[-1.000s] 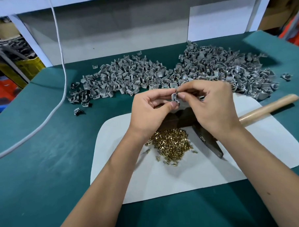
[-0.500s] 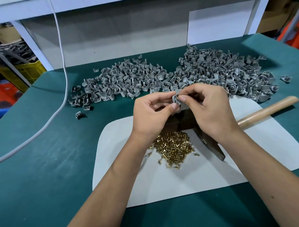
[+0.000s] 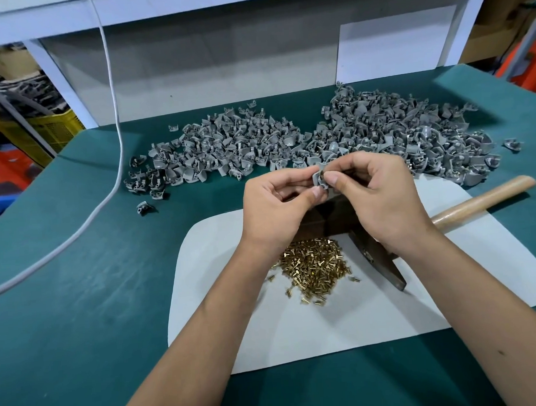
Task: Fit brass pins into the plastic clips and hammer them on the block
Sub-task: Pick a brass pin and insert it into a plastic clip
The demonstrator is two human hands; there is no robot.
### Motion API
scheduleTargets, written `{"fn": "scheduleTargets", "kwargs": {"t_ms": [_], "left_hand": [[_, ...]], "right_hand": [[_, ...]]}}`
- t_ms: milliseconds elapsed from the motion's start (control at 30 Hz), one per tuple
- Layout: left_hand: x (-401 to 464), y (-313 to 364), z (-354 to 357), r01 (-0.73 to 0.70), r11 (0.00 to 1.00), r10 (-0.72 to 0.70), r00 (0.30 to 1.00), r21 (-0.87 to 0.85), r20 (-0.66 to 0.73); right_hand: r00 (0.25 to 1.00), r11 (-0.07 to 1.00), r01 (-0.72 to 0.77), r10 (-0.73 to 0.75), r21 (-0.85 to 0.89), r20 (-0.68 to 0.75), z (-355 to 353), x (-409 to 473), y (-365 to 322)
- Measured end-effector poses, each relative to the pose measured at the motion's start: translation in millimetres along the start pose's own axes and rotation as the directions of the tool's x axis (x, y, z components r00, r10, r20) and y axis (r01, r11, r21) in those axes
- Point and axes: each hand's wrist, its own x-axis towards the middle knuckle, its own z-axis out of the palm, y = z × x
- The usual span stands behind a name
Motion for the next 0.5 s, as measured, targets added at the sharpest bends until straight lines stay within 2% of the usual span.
{"fn": "scheduleTargets", "kwargs": {"t_ms": [200,500], "left_hand": [[-0.3,0.0,0.4,-0.003,1.0,0.003,1.0,0.017,-0.012],[-1.3,-0.1,2.4,-0.012,0.996,0.016,0.999,0.092,-0.047]], "right_hand": [[1.0,1.0,-0.006,0.006,-0.004,0.008,0.2,-0.1,-1.6],[1.0,0.991,0.021,-0.022,-0.129,-0.006,-1.9,-0.1,-7.7]]}}
